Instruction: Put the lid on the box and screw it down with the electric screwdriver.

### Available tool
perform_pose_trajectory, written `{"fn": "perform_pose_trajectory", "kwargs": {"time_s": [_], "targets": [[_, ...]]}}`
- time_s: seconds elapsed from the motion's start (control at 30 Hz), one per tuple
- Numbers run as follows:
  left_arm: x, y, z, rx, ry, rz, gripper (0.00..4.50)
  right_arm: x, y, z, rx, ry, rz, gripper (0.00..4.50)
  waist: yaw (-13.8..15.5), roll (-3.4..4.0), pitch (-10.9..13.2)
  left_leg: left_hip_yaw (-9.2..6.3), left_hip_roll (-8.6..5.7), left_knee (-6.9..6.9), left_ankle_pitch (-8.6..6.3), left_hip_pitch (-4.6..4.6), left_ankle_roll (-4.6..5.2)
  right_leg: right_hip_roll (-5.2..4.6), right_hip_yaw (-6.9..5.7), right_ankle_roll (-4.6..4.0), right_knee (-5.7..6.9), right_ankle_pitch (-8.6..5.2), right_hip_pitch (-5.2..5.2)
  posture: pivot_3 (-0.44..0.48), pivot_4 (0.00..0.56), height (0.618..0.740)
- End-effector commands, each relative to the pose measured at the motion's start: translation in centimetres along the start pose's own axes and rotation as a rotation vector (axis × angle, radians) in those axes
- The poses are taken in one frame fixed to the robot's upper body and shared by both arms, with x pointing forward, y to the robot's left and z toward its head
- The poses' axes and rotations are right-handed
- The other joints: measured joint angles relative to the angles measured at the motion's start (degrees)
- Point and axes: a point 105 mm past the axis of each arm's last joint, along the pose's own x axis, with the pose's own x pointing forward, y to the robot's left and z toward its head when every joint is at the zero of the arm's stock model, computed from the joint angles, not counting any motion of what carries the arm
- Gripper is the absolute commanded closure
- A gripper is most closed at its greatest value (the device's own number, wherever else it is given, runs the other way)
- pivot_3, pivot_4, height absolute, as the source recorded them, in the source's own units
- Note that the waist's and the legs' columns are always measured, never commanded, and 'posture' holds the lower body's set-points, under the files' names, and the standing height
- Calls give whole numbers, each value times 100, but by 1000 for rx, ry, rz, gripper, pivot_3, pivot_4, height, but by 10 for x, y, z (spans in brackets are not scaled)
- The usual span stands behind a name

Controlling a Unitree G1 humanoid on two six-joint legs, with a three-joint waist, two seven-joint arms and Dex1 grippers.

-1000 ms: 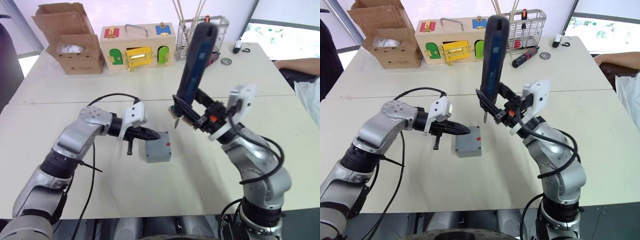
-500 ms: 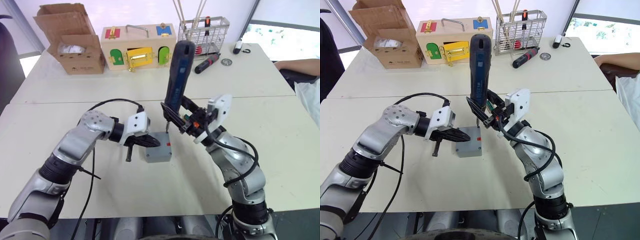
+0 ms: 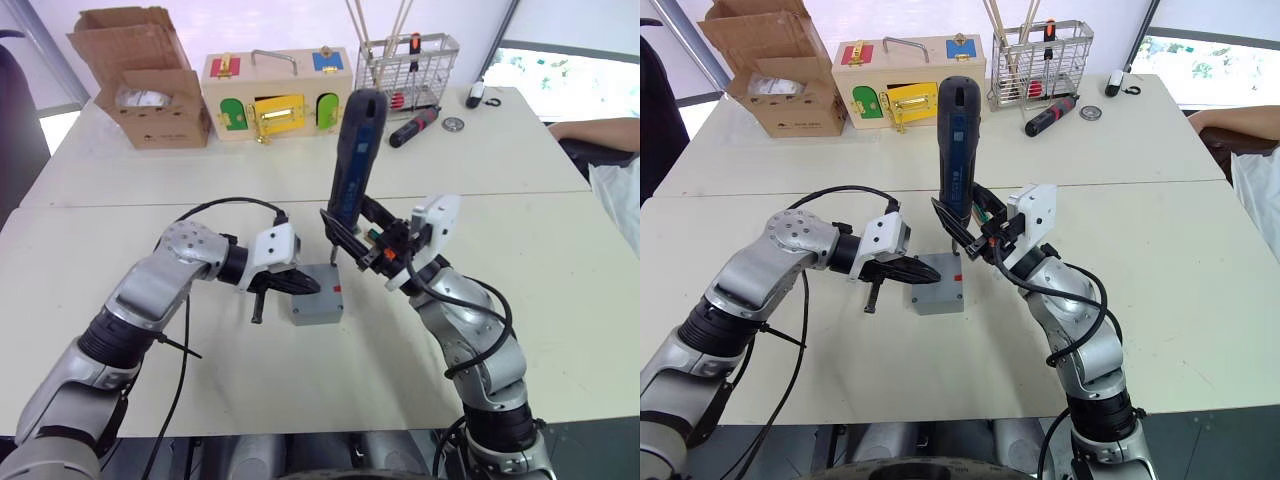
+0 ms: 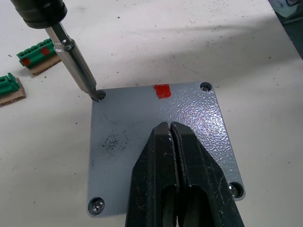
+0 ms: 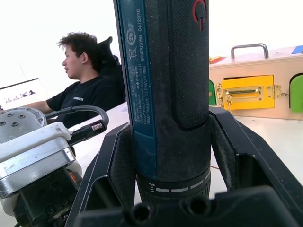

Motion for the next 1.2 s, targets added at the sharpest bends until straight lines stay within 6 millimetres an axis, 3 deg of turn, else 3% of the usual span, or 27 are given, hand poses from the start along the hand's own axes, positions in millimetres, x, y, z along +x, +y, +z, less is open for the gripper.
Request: {"fn": "perform_pose_trajectory", "kwargs": {"time_s": [0.03,0.43,0.6,0.83,0.9,1.2], "targets": [[1,-2,-7,-13,29,-2,4500,-2,0,14,-26,-54,1,2547,2,0,0,0,0,0,0,0,0,0,0,0,0,0,0,0,150,740],[5,-3,-4,-14,16,-9,4500,-6,4,2,-10,-9,15,2547,6,-1,-1,-4,-1,1,-1,5,1,0,-2,0,-2,0,9,0,150,740],[5,-5,-4,-24,14,-11,4500,-8,9,-24,-50,114,59,2547,3,-2,-3,-4,-1,1,-3,10,6,0,-2,0,-3,0,15,0,150,740],[3,-6,-6,-34,22,-5,4500,-11,6,-45,-51,218,54,2547,10,-7,-9,-6,1,-12,-16,69,28,2,-3,0,-30,-1,82,0,150,740],[4,-7,-6,-37,23,-4,4500,-11,4,-50,-46,243,44,2547,15,-6,-18,-8,2,-22,-20,105,36,3,-5,0,-47,-2,121,0,150,740],[5,-1,-4,-79,9,18,4500,-13,2,-59,-39,277,25,2547,96,-7,-57,-11,2,-21,-21,106,36,3,-7,0,-54,-2,127,0,150,740]]}}
